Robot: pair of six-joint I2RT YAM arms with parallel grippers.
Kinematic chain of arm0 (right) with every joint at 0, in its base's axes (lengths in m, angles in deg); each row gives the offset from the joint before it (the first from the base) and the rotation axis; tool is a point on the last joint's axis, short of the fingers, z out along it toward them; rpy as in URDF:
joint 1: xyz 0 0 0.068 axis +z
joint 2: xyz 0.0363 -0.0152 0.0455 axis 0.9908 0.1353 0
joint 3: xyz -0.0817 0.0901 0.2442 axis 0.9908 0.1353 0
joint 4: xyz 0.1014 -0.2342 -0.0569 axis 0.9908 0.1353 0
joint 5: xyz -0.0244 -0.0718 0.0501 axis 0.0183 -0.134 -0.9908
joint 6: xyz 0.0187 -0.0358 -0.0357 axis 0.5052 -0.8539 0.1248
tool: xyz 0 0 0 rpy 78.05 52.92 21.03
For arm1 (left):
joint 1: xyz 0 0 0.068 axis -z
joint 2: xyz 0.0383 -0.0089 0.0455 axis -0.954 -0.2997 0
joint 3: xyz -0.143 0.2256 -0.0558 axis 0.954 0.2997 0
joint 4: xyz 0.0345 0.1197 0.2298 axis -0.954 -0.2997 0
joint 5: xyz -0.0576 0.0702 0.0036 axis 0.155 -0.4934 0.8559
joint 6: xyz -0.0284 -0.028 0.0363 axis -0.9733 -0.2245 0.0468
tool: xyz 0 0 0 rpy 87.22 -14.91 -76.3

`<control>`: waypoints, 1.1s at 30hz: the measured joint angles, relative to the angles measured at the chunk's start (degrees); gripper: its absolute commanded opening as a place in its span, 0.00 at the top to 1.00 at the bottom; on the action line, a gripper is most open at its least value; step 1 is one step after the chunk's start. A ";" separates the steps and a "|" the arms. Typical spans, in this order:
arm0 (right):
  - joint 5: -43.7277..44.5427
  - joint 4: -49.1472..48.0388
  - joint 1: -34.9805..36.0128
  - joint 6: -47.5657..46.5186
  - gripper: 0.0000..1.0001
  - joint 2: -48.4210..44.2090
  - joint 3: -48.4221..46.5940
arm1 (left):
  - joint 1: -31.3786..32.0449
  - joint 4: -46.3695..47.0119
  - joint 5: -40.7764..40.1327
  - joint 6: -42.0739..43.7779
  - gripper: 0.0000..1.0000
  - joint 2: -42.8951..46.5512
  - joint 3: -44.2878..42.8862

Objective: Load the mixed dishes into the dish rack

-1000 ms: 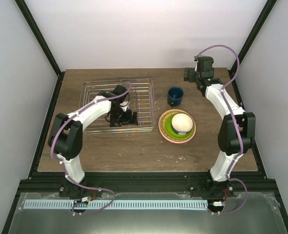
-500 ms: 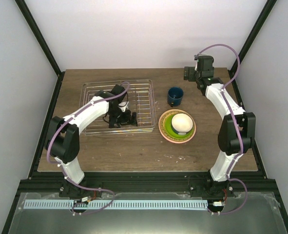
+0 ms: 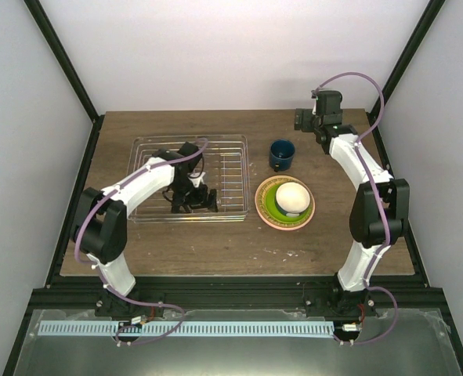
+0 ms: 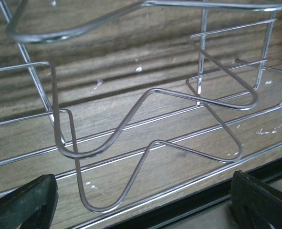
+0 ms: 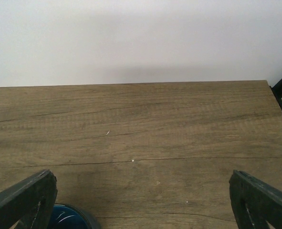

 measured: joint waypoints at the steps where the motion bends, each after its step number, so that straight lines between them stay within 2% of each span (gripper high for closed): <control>1: -0.11 0.09 0.00 0.11 0.00 0.04 0.00 | 0.00 -0.31 -0.02 0.28 0.00 0.07 0.31; 10: -0.96 0.76 0.00 1.27 0.00 0.04 0.00 | 0.04 -3.56 -0.70 0.50 0.00 2.86 0.98; 18: -1.44 0.72 0.02 1.38 0.00 0.04 0.07 | 0.13 -4.22 -2.75 -0.24 0.00 2.97 -7.74; 21: -2.08 0.68 0.02 1.38 0.00 0.04 0.28 | 0.26 -4.35 -7.32 -0.42 0.00 2.82 -12.04; 25: -3.48 0.63 0.02 1.38 0.00 0.00 1.07 | -0.20 -3.39 -14.29 -0.94 0.00 1.31 -22.25; 29: -5.81 -0.24 0.02 1.16 0.00 -0.68 3.06 | -2.51 2.16 -17.11 -3.28 0.00 -1.66 -33.79; 33: -7.85 -0.94 0.02 0.72 0.00 -1.75 4.63 | -7.02 9.29 -18.03 -5.81 0.00 -2.99 -40.87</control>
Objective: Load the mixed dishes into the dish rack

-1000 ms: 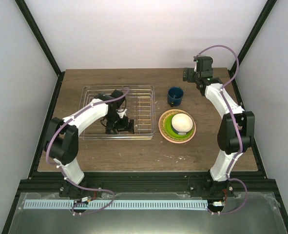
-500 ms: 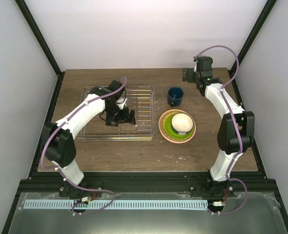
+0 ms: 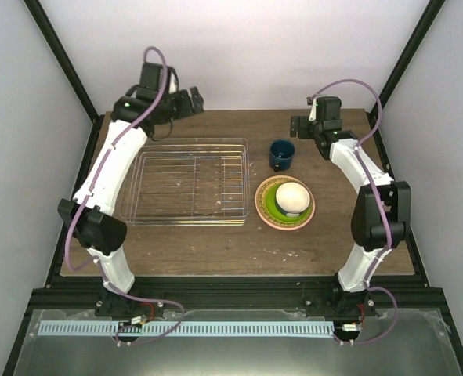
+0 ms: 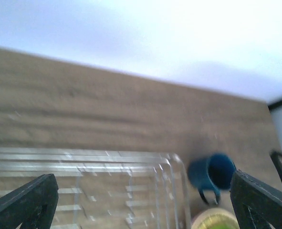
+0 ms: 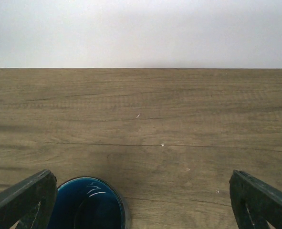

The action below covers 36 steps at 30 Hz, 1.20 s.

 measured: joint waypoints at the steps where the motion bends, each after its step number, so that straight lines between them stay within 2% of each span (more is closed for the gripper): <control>1: -0.28 -0.13 0.00 -0.17 0.00 -0.13 0.00 | -0.83 0.87 -0.83 0.13 0.00 -0.09 -1.07; 5: -0.24 -0.74 0.00 -0.90 0.00 -0.70 0.00 | -2.78 3.10 -8.35 2.73 0.00 -0.04 -5.44; 8: 0.66 -0.72 0.00 -1.14 0.00 -0.92 0.00 | -2.64 7.17 -13.70 4.90 0.00 1.79 -3.82; 12: 2.27 -0.42 0.00 -1.81 0.00 -0.92 0.00 | -3.21 20.00 -17.68 4.83 0.01 9.42 11.85; 14: 2.82 0.15 0.00 -2.40 0.00 -0.92 -0.13 | -4.46 27.67 -17.14 4.81 0.03 13.66 21.90; 16: 3.15 1.27 0.00 -2.84 0.00 -0.92 -0.63 | -5.79 31.17 -15.69 5.09 0.03 15.23 26.75; 18: 3.23 2.91 0.00 -3.37 0.00 -0.92 -1.70 | -6.82 31.28 -14.78 6.54 0.02 14.27 25.94; 24: 1.99 7.74 0.00 -3.89 0.01 1.20 -7.37 | -6.71 25.88 -11.21 10.60 0.02 8.70 13.00; 36: -5.44 19.71 0.02 -4.09 0.10 10.19 -16.28 | -4.85 18.03 -7.48 10.71 0.02 7.45 12.66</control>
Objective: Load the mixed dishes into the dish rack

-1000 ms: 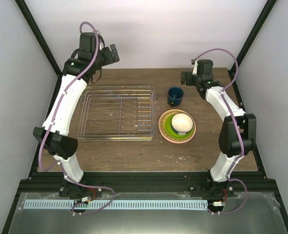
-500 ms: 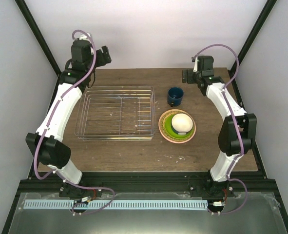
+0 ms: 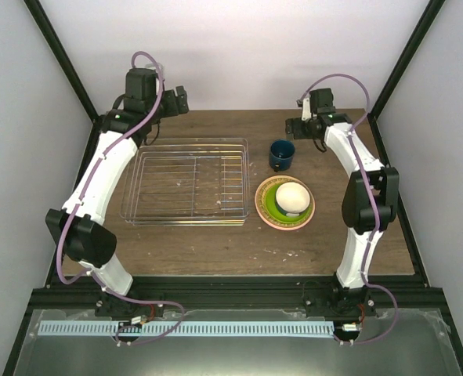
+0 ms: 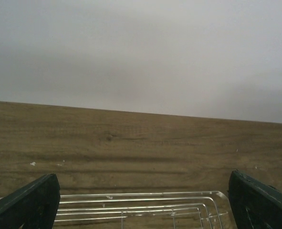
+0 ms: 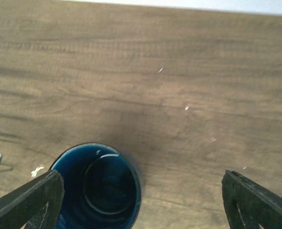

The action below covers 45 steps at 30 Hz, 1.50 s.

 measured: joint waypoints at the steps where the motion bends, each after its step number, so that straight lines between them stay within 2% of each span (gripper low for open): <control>1: -0.79 0.79 0.00 0.04 0.10 0.50 -0.20 | 0.20 -0.31 0.00 0.09 0.02 -0.04 0.04; 13: -6.75 6.14 0.35 -0.72 0.18 6.73 -0.52 | 0.85 -0.85 0.59 0.17 0.02 -0.70 0.20; 39: -7.56 4.00 0.39 -1.53 0.35 10.91 -0.50 | 1.42 -3.41 3.08 0.11 0.03 -4.46 0.20; 43: -7.61 3.32 0.39 -1.38 0.42 11.34 -0.48 | 1.42 -3.91 3.89 -0.09 0.04 -4.92 0.20; 45: -7.69 2.91 0.39 -1.22 0.50 11.34 -0.48 | 1.42 -4.02 4.35 -0.17 0.04 -5.09 0.20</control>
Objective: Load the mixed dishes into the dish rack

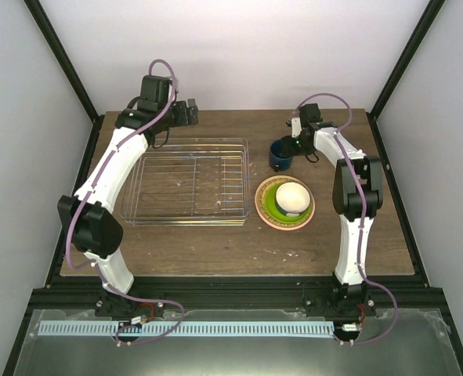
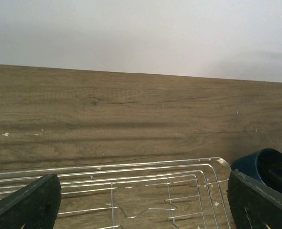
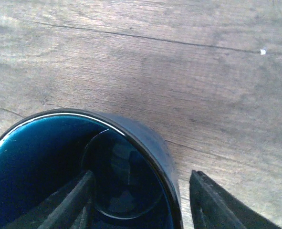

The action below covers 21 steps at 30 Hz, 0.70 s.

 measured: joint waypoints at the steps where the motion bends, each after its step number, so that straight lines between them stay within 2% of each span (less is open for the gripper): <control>1: -0.04 -0.31 0.00 0.02 0.55 0.00 0.00 | 0.00 0.00 0.20 -0.09 0.04 -0.09 0.00; 2: -0.11 -0.52 0.00 0.24 0.58 0.02 0.02 | 0.00 -0.04 0.44 -0.15 0.04 -0.20 0.00; 6: -0.11 -1.36 0.00 0.37 0.59 0.09 0.17 | 0.00 -0.35 1.05 -0.31 0.04 -0.50 0.00; 10: 0.00 -2.08 0.00 0.42 0.68 0.31 0.26 | 0.00 -0.63 1.31 -0.35 0.04 -1.03 0.00; 17: 0.76 -3.13 0.00 0.37 0.96 0.83 0.26 | 0.00 -1.05 2.64 -0.70 0.04 -1.40 0.00; 21: 1.81 -3.69 0.07 1.01 0.99 0.87 0.48 | 0.00 -2.08 4.09 -1.40 0.05 -2.49 -1.55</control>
